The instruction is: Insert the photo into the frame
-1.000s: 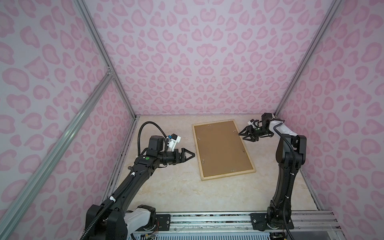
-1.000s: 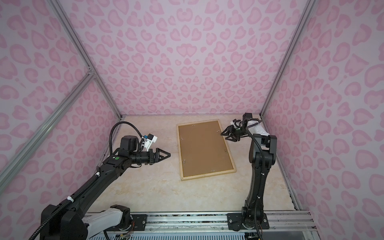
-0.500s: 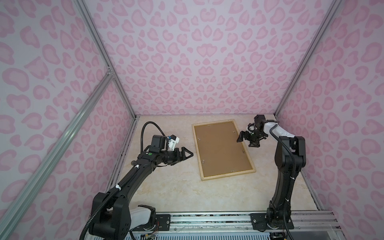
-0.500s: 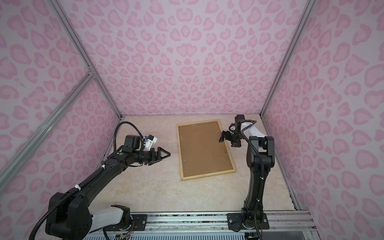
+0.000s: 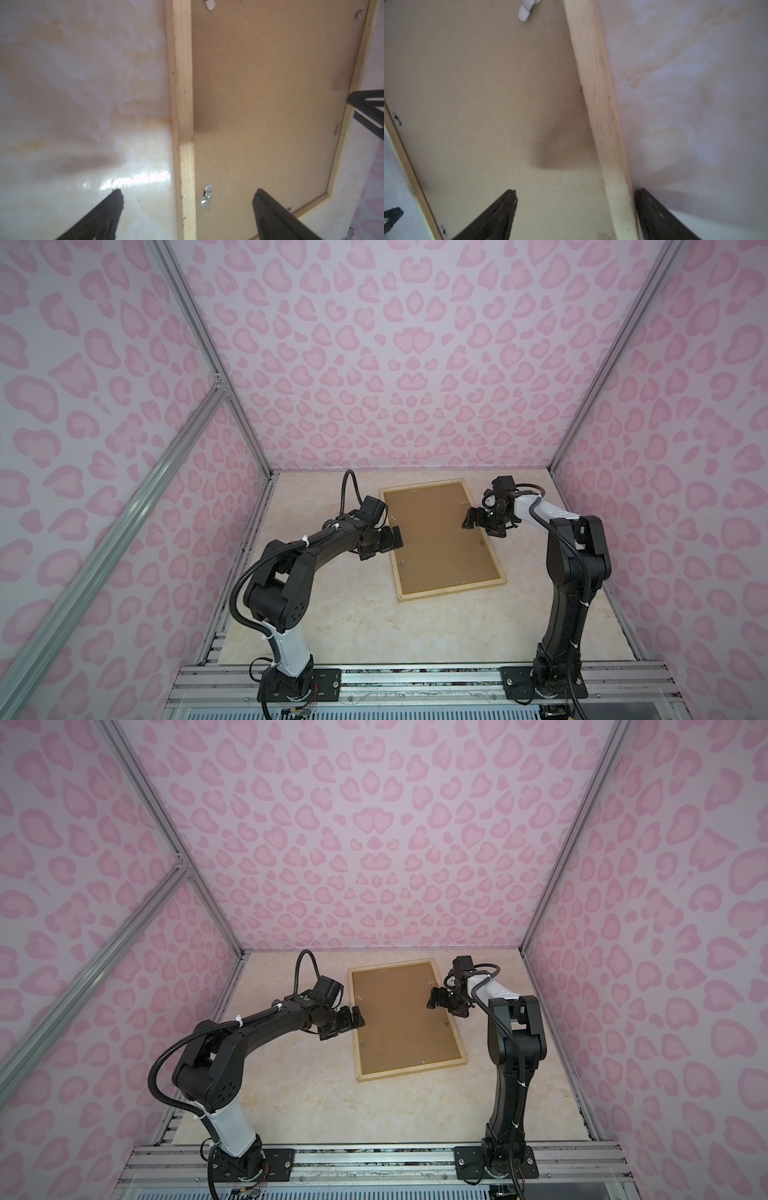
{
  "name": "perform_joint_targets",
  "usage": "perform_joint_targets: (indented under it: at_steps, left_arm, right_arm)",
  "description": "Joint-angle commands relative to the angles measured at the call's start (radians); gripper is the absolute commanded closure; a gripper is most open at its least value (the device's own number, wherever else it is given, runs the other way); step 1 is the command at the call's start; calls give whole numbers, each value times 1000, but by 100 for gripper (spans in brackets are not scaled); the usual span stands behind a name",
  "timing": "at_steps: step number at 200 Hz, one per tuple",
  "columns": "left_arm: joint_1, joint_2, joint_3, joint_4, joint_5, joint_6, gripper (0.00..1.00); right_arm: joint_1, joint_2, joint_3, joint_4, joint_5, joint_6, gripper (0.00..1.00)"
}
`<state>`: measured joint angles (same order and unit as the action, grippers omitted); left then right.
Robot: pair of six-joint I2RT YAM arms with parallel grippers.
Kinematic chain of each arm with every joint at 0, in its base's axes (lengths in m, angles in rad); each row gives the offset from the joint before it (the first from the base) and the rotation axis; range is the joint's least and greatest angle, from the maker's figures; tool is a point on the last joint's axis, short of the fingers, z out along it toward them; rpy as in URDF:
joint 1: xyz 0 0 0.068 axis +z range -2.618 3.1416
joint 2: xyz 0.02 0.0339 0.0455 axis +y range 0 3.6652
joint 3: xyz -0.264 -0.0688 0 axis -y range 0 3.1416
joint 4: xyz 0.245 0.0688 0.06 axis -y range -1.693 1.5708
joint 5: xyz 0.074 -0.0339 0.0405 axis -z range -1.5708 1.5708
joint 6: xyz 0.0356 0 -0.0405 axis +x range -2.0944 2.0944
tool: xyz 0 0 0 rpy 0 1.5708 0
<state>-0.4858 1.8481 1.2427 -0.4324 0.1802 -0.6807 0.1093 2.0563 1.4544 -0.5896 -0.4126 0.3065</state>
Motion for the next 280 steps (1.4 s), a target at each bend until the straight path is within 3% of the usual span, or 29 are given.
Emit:
perform_joint_targets:
  at_steps: [1,55,75,107,119,168,220,241,280]
  left_arm:
    - [-5,84,85,-63,-133,-20,7]
    - [-6,158,159,-124,-288,-41,35]
    - [-5,171,167,-137,-294,-26,40]
    - [-2,145,130,-144,-318,-26,59]
    - [-1,124,109,-135,-322,-26,60]
    - [31,96,30,-119,-283,-6,80]
    - [66,26,-34,-105,-195,27,91]
    - [67,-26,-60,-128,-161,40,92]
    - [66,-88,-179,-114,-184,58,94]
  right_arm:
    - [25,9,-31,-54,6,13,11]
    - [90,-27,-71,-39,2,34,15]
    - [107,-28,-93,-21,1,49,16]
    - [135,-43,-127,9,-12,69,17]
    - [140,-52,-139,14,-14,71,17]
    - [147,-90,-200,43,-38,79,18]
    - [183,-157,-287,94,-25,127,11]
    - [192,-200,-296,91,30,156,3]
    - [167,-171,-150,25,113,160,2]
